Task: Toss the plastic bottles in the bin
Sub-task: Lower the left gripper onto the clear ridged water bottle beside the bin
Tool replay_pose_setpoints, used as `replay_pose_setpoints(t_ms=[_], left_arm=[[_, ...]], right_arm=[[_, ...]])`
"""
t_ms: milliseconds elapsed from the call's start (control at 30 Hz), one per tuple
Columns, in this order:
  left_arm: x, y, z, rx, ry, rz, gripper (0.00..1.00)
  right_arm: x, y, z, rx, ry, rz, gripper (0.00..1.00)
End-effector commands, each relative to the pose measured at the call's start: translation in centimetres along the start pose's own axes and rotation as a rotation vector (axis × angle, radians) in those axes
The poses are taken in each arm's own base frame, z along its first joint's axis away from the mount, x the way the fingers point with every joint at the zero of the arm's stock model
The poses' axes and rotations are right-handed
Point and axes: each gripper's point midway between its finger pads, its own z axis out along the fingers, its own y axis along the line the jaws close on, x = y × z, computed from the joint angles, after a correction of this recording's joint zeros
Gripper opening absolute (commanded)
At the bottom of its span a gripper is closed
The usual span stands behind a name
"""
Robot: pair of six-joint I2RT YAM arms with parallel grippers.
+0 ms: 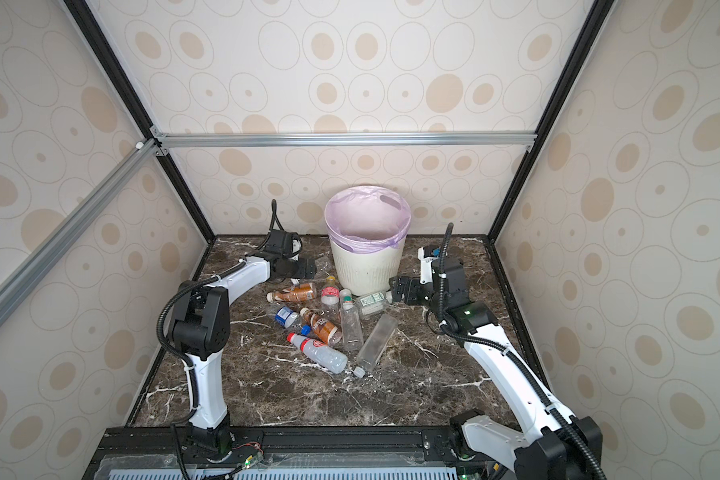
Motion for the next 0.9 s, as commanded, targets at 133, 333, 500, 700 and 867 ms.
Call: replay_pose_setpoints(t_ms=[133,333,500,700,867], left_arm=[[-3.8,-1.6,-0.3,-0.074,-0.086,0.307,0.99],[-3.7,-0.8,0.8,-0.128,-0.066,0.396,0.99],[-2.9,-0.5,2.5,-0.132,-0.035,0.423,0.99],[-2.9,-0.4,3.7,-0.134,-0.016,0.431,0.99],[-2.4,-0.1,4.6,-0.121,0.007,0.416,0.99]], right_arm=[[0.1,0.4,-0.1,-0.021,-0.007,0.003,0.99],[0.1,0.6,-0.2,-0.027,-0.008,0.003,0.99],[0.1,0.4,-0.3,-0.019,-0.014,0.000,0.99],[0.2,0.5,-0.2,-0.026,-0.008,0.004,0.99],[0.1,0.5,-0.3,-0.026,-0.013,0.003,0.99]])
